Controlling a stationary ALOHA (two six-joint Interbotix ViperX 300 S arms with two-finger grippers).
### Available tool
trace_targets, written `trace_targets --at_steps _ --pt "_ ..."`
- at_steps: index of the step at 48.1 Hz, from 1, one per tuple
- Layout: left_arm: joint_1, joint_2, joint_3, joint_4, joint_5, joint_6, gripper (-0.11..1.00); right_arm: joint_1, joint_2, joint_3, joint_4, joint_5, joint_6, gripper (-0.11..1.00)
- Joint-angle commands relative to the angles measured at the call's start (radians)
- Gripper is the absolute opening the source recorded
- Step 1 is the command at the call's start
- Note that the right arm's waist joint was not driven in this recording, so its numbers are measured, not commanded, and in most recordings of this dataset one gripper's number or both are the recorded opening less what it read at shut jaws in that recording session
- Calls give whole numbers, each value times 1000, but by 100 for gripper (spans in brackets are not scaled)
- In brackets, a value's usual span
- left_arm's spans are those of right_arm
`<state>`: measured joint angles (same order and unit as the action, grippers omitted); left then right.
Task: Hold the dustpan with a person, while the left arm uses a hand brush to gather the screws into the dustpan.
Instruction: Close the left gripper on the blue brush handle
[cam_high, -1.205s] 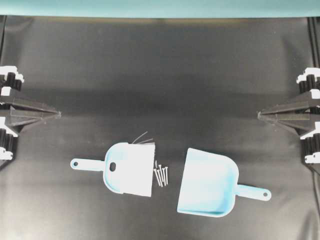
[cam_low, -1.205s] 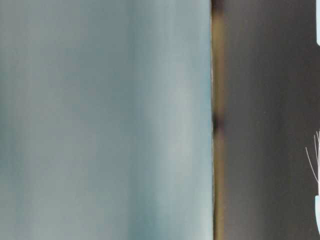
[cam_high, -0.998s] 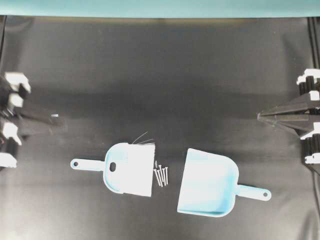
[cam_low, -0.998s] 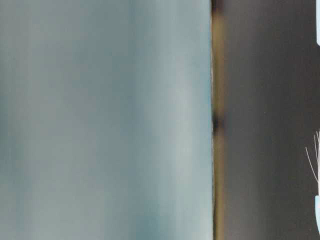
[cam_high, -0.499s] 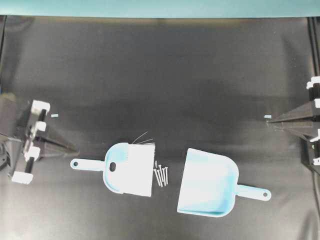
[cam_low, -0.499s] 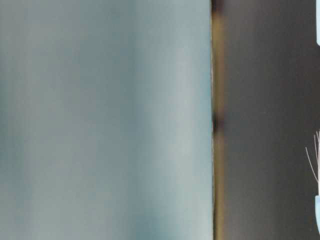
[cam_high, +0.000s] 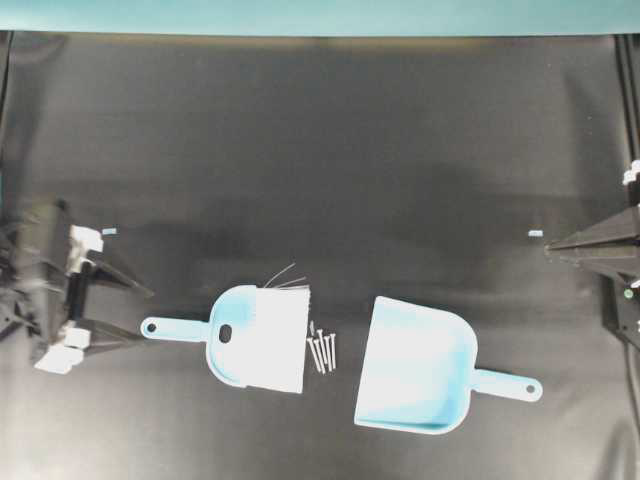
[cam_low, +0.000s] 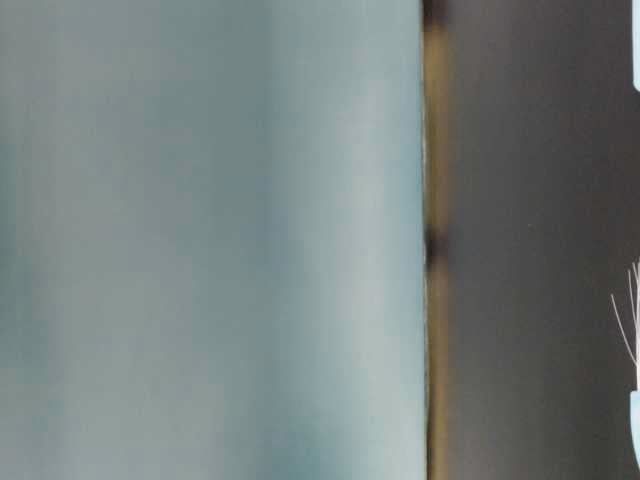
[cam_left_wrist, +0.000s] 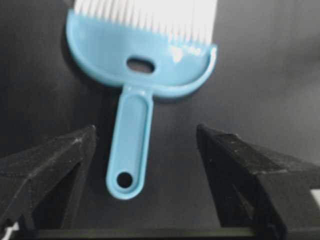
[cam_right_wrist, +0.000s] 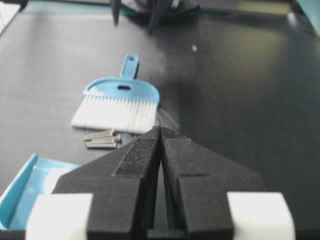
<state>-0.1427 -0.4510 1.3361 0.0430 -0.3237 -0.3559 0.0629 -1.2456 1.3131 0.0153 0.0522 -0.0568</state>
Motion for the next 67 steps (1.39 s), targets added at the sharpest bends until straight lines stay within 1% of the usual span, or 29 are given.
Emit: trace_targets --at_steps 1,4,8,15,22,28,36,45,48,51,62,67 --pt "-2 69 -9 2 -101 -9 79 0 -8 -5 3 -14 9 0" --pt "0 112 -12 2 -147 -14 81 0 -17 -2 3 -14 9 0" --pt "3 163 -26 3 -152 -5 84 0 -21 5 3 -9 9 0" --pt "5 252 -54 3 -184 40 84 0 -23 14 6 -15 11 0" --pt "34 337 -81 2 -264 77 84 0 -23 17 15 -43 12 0" --pt "31 413 -110 2 -250 89 84 0 -23 18 15 -48 14 0" --pt "8 534 -149 3 -224 92 84 0 -26 20 15 -44 15 0" --pt "6 594 -170 2 -222 97 84 0 -34 26 15 -44 15 0" --pt "5 598 -169 2 -210 103 84 0 -38 26 15 -44 15 0" --pt "0 601 -172 3 -175 123 84 0 -41 26 15 -44 15 0" --pt "-6 601 -210 3 6 233 81 0 -58 32 15 -46 15 0" --pt "-6 603 -225 3 38 245 76 0 -66 37 15 -44 15 0"
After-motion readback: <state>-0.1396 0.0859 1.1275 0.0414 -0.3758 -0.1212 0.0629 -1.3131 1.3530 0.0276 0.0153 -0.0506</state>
